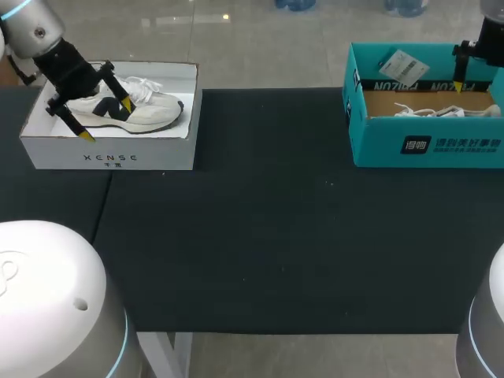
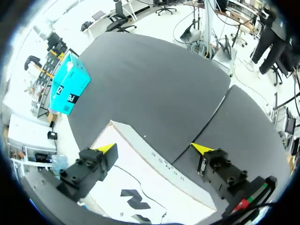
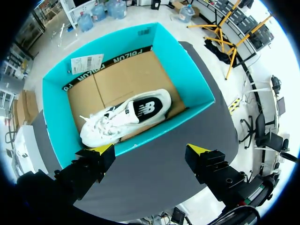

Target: Take the shoe out of the shoebox, open the shoe tongue, remove and reinsert the insole, then place the shoe into the shoebox

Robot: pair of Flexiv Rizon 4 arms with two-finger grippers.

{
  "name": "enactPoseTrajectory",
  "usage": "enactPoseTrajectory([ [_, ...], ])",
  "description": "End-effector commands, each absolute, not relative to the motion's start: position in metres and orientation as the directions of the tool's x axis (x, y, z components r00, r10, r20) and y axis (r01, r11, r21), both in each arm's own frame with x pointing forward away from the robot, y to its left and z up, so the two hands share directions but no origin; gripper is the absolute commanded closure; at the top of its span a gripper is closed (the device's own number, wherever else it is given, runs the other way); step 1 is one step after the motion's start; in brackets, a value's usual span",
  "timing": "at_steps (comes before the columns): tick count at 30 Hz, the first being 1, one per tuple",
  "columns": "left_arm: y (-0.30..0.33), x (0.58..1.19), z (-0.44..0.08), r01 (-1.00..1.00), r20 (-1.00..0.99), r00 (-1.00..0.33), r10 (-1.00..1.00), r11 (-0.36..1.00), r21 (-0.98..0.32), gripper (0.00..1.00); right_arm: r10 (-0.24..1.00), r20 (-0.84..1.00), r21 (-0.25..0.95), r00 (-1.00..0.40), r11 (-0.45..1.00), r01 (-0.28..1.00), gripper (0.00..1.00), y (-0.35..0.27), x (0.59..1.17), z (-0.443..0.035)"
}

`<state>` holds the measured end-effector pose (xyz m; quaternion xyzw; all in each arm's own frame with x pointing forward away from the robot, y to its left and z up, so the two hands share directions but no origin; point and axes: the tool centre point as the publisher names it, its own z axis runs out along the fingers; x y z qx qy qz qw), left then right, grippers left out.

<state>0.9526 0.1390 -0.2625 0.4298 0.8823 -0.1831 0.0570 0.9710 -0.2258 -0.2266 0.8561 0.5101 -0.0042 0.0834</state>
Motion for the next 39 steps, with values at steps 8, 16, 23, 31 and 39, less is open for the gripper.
enactPoseTrajectory([
  [8,0.185,1.016,-0.272,0.89,-0.16,-0.432,0.888,0.39,-0.236,0.0,0.873,-0.091,0.142,0.48,-0.466,0.873,0.0,-0.226,0.97,-0.227],
  [16,0.185,1.016,-0.272,0.89,-0.16,-0.432,0.888,0.39,-0.236,0.0,0.873,-0.091,0.142,0.48,-0.466,0.873,0.0,-0.226,0.97,-0.227],
  [23,0.185,1.016,-0.272,0.89,-0.16,-0.432,0.888,0.39,-0.236,0.0,0.873,-0.091,0.142,0.48,-0.466,0.873,0.0,-0.226,0.97,-0.227],
  [31,0.196,1.051,-0.26,0.995,-0.156,-0.098,0.983,0.095,-0.025,0.0,0.873,-0.091,0.142,0.48,-0.466,0.873,0.0,-0.226,0.97,-0.227],
  [39,0.232,1.095,-0.286,0.999,-0.045,0.04,0.998,-0.04,0.004,0.0,0.873,-0.091,0.142,0.48,-0.466,0.873,0.0,-0.226,0.97,-0.227],
])
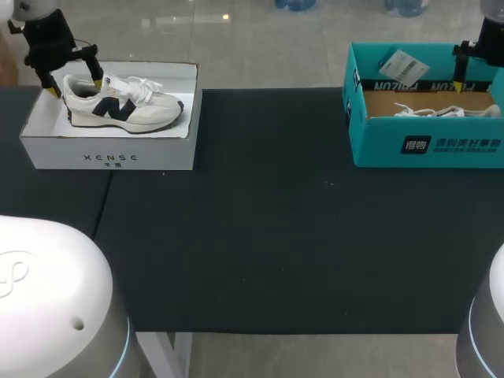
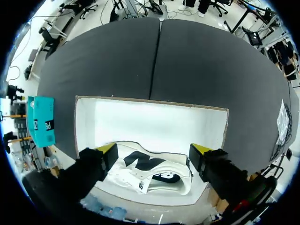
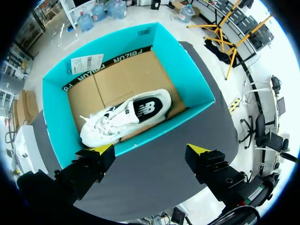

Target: Take the shoe out of the shoebox, open the shoe tongue, remove and reinsert the insole, then place the shoe into the shoebox

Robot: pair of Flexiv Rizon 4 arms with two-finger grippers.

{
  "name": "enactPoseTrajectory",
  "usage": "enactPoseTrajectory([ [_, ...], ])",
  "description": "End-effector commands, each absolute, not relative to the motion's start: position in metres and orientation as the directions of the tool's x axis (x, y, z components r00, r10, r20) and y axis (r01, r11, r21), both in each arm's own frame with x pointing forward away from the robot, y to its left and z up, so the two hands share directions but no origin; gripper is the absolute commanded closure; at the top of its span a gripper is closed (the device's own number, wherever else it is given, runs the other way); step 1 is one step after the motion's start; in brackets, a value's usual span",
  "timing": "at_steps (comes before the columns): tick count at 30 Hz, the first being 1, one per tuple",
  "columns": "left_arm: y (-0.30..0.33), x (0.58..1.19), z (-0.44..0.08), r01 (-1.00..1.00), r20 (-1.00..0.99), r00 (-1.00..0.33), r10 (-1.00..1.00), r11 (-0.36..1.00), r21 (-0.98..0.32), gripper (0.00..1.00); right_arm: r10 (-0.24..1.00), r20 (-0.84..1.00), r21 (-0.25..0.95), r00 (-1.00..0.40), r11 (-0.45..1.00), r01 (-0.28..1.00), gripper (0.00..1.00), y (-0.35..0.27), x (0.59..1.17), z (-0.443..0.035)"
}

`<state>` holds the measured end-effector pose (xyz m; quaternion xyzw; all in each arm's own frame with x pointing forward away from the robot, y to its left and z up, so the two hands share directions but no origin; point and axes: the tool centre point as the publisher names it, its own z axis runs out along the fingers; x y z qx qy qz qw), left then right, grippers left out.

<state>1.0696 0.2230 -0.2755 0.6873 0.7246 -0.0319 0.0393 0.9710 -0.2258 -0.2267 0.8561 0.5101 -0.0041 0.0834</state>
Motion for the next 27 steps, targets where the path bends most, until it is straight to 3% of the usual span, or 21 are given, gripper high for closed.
enactPoseTrajectory([
  [1,0.237,1.099,-0.287,0.999,-0.042,0.049,0.998,-0.049,0.002,0.0,0.873,-0.091,0.142,0.48,-0.466,0.873,0.0,-0.226,0.97,-0.227],
  [10,0.273,1.132,-0.29,0.98,-0.06,0.185,0.981,-0.189,-0.057,0.0,0.873,-0.091,0.142,0.48,-0.466,0.873,0.0,-0.226,0.97,-0.227],
  [27,0.284,1.193,-0.323,0.992,-0.045,0.114,0.992,-0.117,-0.054,0.0,0.873,-0.091,0.142,0.48,-0.466,0.873,0.0,-0.226,0.97,-0.227],
])
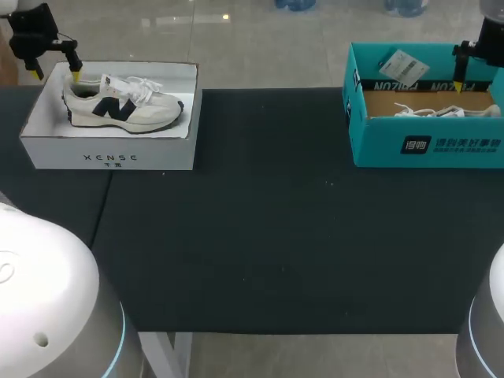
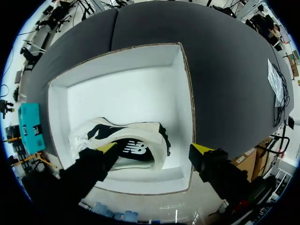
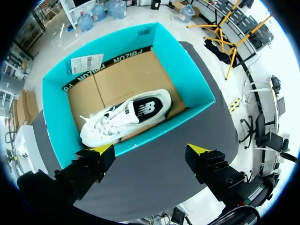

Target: Take the shoe out of the shoebox, open the shoe tongue, remove and reinsert the insole, then place the shoe into the shoebox

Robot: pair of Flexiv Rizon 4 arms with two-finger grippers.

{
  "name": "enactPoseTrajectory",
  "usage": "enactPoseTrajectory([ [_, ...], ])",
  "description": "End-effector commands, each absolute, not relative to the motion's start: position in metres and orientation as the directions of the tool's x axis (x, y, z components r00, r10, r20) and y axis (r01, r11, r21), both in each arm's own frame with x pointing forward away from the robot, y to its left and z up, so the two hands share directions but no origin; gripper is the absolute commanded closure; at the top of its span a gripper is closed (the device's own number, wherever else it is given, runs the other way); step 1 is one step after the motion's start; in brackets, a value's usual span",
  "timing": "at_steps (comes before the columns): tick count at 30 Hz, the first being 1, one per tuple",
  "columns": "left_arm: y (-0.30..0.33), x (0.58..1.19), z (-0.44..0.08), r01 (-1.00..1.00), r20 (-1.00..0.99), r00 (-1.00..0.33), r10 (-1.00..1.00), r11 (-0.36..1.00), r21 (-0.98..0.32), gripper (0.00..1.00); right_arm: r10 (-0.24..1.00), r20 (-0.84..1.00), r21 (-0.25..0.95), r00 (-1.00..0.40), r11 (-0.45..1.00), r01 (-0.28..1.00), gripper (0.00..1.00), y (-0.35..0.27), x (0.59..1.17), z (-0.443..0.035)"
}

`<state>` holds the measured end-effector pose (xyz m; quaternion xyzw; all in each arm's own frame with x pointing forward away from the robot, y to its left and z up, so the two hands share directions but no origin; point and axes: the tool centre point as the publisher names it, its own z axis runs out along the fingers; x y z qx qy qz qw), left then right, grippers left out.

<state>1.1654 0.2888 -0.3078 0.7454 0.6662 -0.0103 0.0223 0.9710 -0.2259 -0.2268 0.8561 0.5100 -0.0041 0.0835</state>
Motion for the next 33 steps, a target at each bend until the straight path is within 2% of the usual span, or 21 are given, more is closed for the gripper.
enactPoseTrajectory([
  [1,0.283,1.195,-0.327,0.992,-0.046,0.112,0.993,-0.114,-0.062,0.0,0.873,-0.091,0.142,0.48,-0.466,0.873,0.0,-0.226,0.97,-0.227],
  [9,0.286,1.204,-0.35,0.99,-0.052,0.096,0.994,-0.1,-0.095,0.0,0.873,-0.091,0.142,0.48,-0.466,0.873,0.0,-0.226,0.97,-0.227],
  [20,0.297,1.209,-0.353,0.993,-0.055,0.07,0.996,-0.075,-0.091,0.0,0.873,-0.091,0.142,0.48,-0.466,0.873,0.0,-0.226,0.97,-0.227],
  [22,0.297,1.209,-0.354,0.993,-0.058,0.068,0.996,-0.073,-0.09,0.16,0.873,-0.091,0.142,0.48,-0.466,0.873,0.0,-0.226,0.97,-0.227],
  [24,0.297,1.209,-0.355,0.993,-0.056,0.071,0.996,-0.076,-0.09,0.18,0.873,-0.091,0.142,0.48,-0.466,0.873,0.0,-0.226,0.97,-0.227],
  [25,0.296,1.208,-0.355,0.993,-0.056,0.072,0.996,-0.077,-0.09,0.27,0.873,-0.091,0.142,0.48,-0.466,0.873,0.0,-0.226,0.97,-0.227],
  [26,0.296,1.208,-0.357,0.993,-0.051,0.078,0.996,-0.082,-0.088,0.52,0.873,-0.091,0.142,0.48,-0.466,0.873,0.0,-0.226,0.97,-0.227],
  [27,0.295,1.208,-0.357,0.993,-0.05,0.079,0.996,-0.083,-0.087,0.6,0.873,-0.091,0.142,0.48,-0.466,0.873,0.0,-0.226,0.97,-0.227],
  [29,0.295,1.208,-0.358,0.993,-0.048,0.079,0.996,-0.083,-0.087,1.0,0.873,-0.091,0.142,0.48,-0.466,0.873,0.0,-0.226,0.97,-0.227],
  [33,0.297,1.206,-0.358,0.993,-0.045,0.084,0.995,-0.088,-0.082,1.0,0.873,-0.091,0.142,0.48,-0.466,0.873,0.0,-0.226,0.97,-0.227],
])
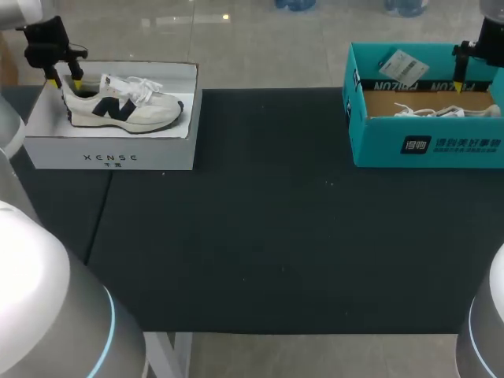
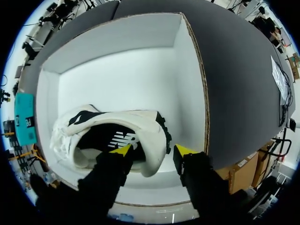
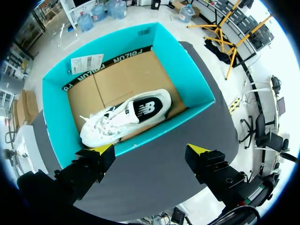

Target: Take the shoe out of the shoebox, open the shoe tongue, remove and reinsert the insole, then place the shoe into the shoebox

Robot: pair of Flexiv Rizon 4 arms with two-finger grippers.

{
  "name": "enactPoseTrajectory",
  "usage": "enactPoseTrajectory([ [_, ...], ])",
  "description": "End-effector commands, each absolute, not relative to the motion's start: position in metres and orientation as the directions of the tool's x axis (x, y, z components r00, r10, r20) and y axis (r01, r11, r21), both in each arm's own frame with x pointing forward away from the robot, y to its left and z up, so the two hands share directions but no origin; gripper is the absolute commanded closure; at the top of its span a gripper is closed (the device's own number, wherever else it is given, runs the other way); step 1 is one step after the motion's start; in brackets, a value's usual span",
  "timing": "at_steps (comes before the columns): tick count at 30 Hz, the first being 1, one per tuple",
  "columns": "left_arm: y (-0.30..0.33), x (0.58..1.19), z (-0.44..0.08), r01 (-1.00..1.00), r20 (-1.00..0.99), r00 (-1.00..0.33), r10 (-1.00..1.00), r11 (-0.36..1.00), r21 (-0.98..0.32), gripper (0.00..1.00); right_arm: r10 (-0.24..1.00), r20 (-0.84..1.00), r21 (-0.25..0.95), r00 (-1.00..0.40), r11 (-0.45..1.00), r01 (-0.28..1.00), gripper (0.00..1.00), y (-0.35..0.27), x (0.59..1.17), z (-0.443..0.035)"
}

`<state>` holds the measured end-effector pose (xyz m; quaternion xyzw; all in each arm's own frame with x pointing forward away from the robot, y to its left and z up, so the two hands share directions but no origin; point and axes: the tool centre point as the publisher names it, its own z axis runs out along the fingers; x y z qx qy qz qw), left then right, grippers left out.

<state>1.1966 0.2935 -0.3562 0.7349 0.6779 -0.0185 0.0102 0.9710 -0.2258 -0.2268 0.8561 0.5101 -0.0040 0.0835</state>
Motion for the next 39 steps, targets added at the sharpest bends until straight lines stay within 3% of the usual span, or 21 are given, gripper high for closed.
enactPoseTrajectory([
  [1,0.297,1.205,-0.358,0.993,-0.043,0.086,0.995,-0.089,-0.081,1.0,0.873,-0.091,0.142,0.48,-0.466,0.873,0.0,-0.226,0.97,-0.227],
  [16,0.294,1.188,-0.331,0.993,-0.011,0.12,0.993,-0.12,-0.019,1.0,0.873,-0.091,0.142,0.48,-0.466,0.873,0.0,-0.226,0.97,-0.227],
  [39,0.253,1.073,-0.133,0.971,-0.04,0.111,0.993,-0.099,0.219,1.0,0.873,-0.091,0.142,0.48,-0.466,0.873,0.0,-0.226,0.97,-0.227],
])
